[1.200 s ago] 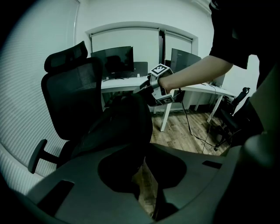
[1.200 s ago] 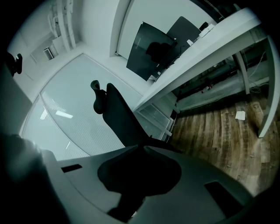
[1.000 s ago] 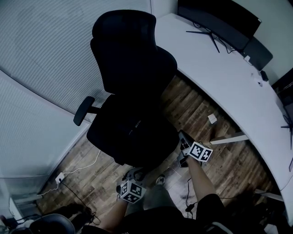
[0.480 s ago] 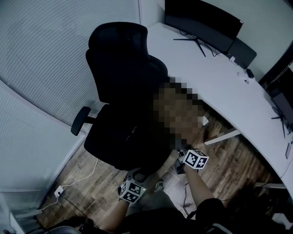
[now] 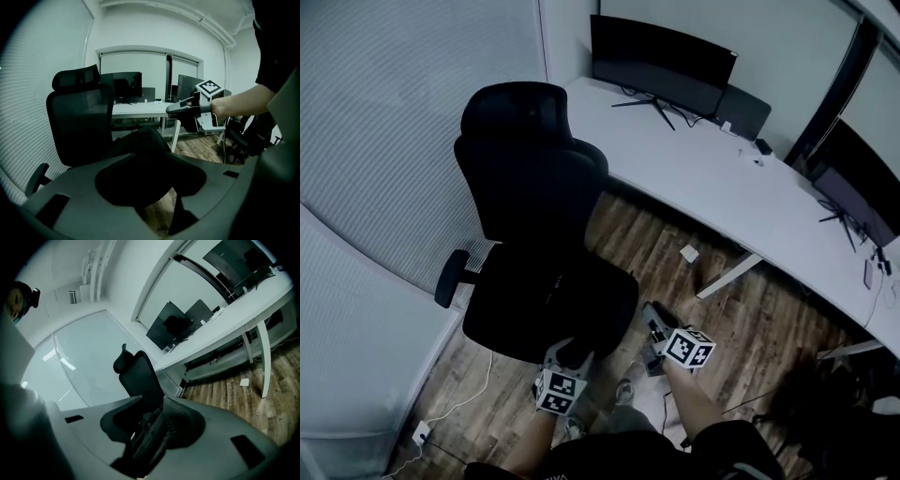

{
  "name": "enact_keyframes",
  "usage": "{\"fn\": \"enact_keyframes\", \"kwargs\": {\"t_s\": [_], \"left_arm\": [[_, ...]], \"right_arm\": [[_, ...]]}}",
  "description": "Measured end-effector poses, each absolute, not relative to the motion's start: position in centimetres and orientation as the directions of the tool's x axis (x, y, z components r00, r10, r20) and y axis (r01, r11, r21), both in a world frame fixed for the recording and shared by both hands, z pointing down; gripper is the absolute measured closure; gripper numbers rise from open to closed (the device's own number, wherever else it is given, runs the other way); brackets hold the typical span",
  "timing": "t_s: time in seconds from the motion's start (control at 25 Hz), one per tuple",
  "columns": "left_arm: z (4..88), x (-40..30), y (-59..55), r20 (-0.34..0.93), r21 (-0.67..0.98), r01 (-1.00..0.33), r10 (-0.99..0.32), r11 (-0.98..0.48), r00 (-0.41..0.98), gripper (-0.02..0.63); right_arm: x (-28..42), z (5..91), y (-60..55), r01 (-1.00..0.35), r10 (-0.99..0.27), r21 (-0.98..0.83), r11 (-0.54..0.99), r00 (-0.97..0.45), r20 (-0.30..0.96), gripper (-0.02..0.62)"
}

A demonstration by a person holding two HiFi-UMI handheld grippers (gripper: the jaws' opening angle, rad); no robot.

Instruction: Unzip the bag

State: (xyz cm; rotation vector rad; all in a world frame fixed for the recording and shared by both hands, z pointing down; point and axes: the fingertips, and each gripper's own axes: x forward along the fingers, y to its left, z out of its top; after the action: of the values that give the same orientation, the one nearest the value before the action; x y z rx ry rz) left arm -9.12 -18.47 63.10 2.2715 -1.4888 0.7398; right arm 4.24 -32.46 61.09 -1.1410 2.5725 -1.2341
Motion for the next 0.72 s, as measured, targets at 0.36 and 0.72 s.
{"fn": "enact_keyframes", "kwargs": {"t_s": [0.36,0.72], "left_arm": [[60.2,-10.0,-16.0,0.519,-0.037,-0.909,-0.786,-0.415,0.337,0.411],[57.8,-11.3,-11.8,0.495,-0.047,-0.913,-0.804,-0.405,0.331,0.413]], "right_arm": [[5.0,58.9,-25.8,-0.614,-0.681,-0.67,0.418,-0.7,0.217,0.482],[5.9,56.3,-19.4,-0.616,-0.713,-0.664,0.423,-0.679,0.175,0.482]]}}
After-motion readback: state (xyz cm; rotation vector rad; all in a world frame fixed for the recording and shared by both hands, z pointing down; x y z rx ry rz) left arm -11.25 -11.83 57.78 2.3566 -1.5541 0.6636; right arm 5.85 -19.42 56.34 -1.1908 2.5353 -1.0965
